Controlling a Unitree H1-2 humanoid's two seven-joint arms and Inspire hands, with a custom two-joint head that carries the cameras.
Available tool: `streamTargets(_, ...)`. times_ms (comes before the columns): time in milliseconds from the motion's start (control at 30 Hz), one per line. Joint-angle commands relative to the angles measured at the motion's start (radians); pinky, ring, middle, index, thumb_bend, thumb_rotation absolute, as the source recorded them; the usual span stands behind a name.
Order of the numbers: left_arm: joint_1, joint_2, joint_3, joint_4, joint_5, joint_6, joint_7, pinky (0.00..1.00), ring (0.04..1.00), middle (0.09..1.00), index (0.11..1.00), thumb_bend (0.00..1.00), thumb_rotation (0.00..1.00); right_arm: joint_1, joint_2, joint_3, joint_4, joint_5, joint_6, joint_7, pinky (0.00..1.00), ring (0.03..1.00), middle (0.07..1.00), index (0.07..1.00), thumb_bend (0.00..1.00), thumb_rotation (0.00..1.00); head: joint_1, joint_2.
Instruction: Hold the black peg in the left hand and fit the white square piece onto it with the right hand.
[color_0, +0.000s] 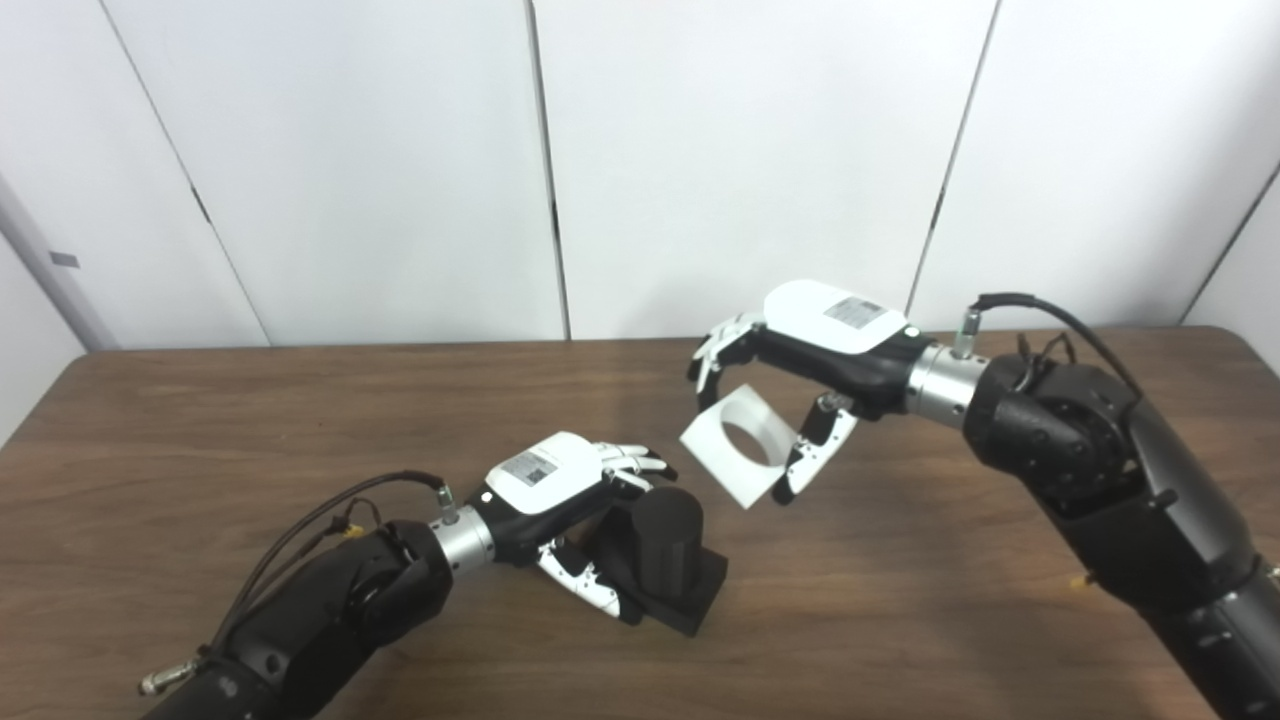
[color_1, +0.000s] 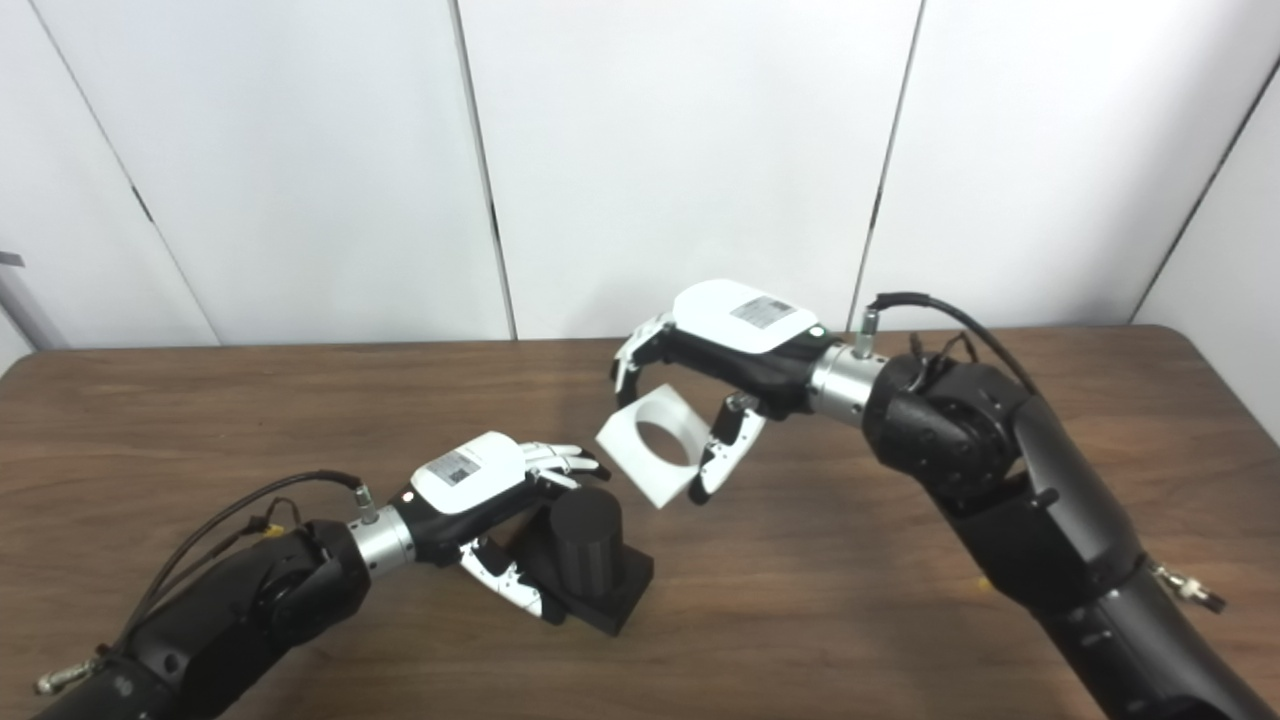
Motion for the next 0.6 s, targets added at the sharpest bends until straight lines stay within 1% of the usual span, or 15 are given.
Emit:
streamTargets(0, 0.041, 0.005, -0.031, 0.022, 0.097, 0.039, -0.102, 0.87, 0.909, 0.882, 0.493, 0.52, 0.08, -0.040, -0.006, -0.010, -0.040, 0.007, -0.019, -0.003, 0.70, 0.838, 0.762, 0.479, 0.52, 0.14, 0.000, 0.001)
streamTargets(167, 0.045, 0.003, -0.017, 0.012, 0.108, 0.041, -0.115, 0.87, 0.907, 0.883, 0.493, 0.52, 0.08, -0.038, 0.008, -0.003, -0.050, 0.016, -0.011, 0.014, 0.70, 0.842, 0.766, 0.479, 0.52, 0.14, 0.005, 0.006)
streamTargets(333, 0.047, -0.002, -0.009, 0.019, 0.116, 0.030, -0.108, 0.85, 0.902, 0.878, 0.493, 0.52, 0.08, -0.034, 0.020, 0.000, -0.059, 0.015, 0.000, 0.030, 0.69, 0.839, 0.768, 0.479, 0.52, 0.14, 0.008, 0.011)
streamTargets(567, 0.045, -0.006, -0.004, 0.019, 0.125, 0.033, -0.115, 0.86, 0.902, 0.878, 0.493, 0.52, 0.08, -0.030, 0.030, 0.002, -0.051, 0.024, -0.027, 0.032, 0.68, 0.825, 0.762, 0.478, 0.52, 0.13, 0.010, 0.014)
